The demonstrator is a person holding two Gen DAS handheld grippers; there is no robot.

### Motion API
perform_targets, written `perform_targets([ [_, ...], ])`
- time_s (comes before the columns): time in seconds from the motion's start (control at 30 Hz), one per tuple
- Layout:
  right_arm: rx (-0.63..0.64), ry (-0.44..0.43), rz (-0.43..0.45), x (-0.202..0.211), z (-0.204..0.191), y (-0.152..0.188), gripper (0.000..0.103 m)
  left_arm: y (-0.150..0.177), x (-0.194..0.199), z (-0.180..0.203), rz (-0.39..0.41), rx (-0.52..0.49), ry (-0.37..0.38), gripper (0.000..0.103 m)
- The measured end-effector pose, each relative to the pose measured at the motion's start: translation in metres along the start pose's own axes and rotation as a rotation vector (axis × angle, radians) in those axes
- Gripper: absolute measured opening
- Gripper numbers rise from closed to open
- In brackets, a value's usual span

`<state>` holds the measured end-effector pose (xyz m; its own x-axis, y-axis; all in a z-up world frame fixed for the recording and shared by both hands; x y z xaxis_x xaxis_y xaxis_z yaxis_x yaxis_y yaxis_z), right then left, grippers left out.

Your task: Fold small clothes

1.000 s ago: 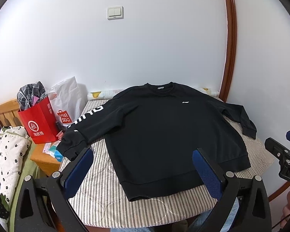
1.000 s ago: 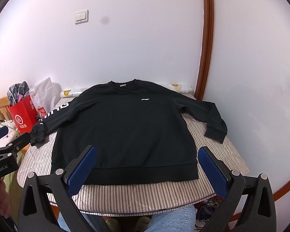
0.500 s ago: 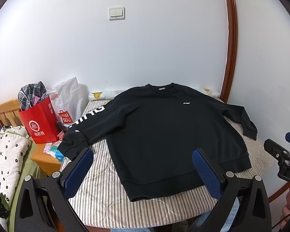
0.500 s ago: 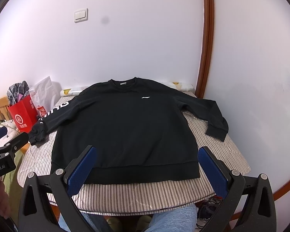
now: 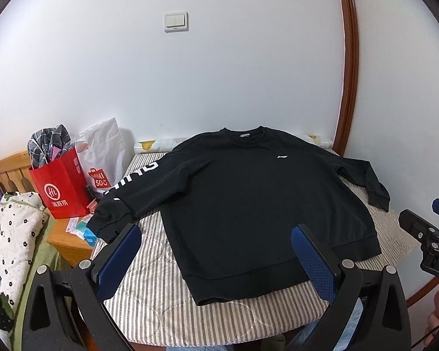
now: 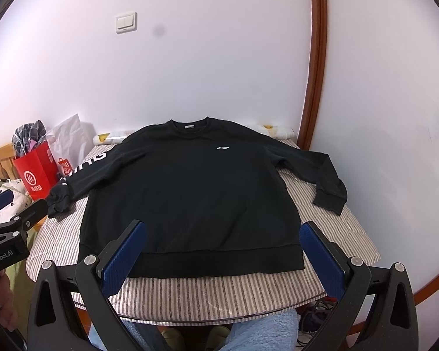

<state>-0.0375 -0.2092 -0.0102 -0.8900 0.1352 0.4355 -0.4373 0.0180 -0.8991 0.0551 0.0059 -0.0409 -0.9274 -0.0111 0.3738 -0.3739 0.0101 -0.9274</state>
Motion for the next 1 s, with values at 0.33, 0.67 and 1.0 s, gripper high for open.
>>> perform_targets([
  [0.33,-0.001,-0.003,0.0,-0.001,0.001,0.0,0.103,-0.001,0.0,-0.002,0.012,0.021,0.012,0.103],
  [0.67,0.008,-0.007,-0.012,-0.012,-0.005,0.002,0.103,0.001,-0.011,0.0,0.036,0.001,0.033,0.103],
  [1.0,0.022,-0.011,-0.032,-0.051,-0.005,0.019,0.103,0.036,-0.062,-0.032,-0.077,0.054,0.019,0.103],
])
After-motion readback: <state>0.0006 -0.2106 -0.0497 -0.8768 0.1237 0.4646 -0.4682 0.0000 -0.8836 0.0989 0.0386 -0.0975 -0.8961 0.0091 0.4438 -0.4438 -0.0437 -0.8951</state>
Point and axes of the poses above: each gripper's, at about its wrist camera, not at the fingertips, and x roughly against the way its jaws point, z to its right, y to its underside, the point moved 8 cm from there along -x, roughly the way its jaws point, and after that the axes turned 11 degrees about z, right-handed, at the moved point
